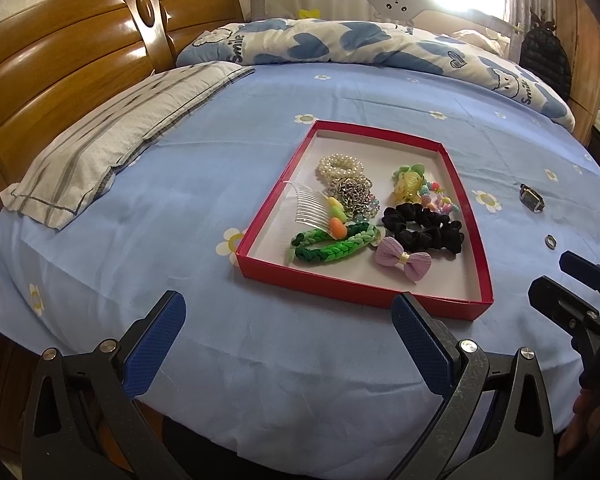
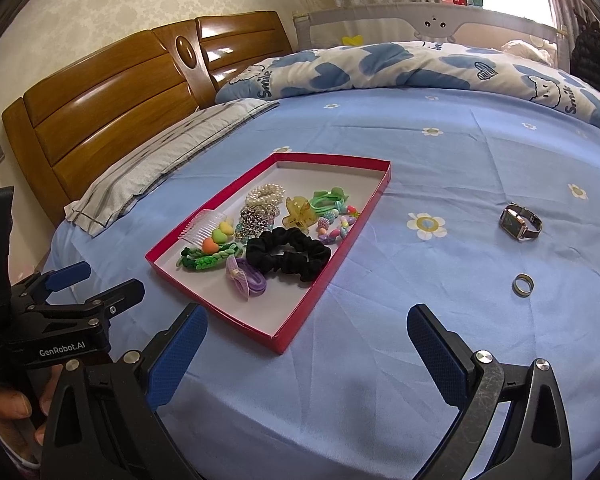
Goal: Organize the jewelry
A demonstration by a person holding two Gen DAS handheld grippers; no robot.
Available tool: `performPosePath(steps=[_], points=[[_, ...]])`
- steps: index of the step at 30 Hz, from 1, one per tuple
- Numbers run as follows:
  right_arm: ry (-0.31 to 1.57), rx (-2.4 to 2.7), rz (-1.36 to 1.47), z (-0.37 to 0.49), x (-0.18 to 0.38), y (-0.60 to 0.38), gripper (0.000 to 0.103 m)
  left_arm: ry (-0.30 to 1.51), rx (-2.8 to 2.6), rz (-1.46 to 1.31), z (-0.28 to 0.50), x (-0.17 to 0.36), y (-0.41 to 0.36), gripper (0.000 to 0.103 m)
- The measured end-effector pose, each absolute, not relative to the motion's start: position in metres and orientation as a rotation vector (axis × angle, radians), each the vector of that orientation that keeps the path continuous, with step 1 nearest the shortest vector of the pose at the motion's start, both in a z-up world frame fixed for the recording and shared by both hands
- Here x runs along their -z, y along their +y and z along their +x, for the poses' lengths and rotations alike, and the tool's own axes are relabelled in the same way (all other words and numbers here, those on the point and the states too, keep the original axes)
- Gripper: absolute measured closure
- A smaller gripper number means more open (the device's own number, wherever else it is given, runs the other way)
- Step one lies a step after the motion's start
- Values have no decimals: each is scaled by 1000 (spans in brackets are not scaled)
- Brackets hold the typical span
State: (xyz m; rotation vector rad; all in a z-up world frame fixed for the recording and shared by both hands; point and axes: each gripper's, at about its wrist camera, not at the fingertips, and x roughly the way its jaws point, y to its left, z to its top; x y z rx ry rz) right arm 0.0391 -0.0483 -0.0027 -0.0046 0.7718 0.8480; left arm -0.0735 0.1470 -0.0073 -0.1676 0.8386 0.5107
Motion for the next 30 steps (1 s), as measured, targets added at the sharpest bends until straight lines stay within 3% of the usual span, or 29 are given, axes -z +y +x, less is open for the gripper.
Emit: performPosePath(steps=[30], points=[[772, -847, 0, 40, 4, -49, 2, 844, -510, -166, -72, 6, 147, 0]])
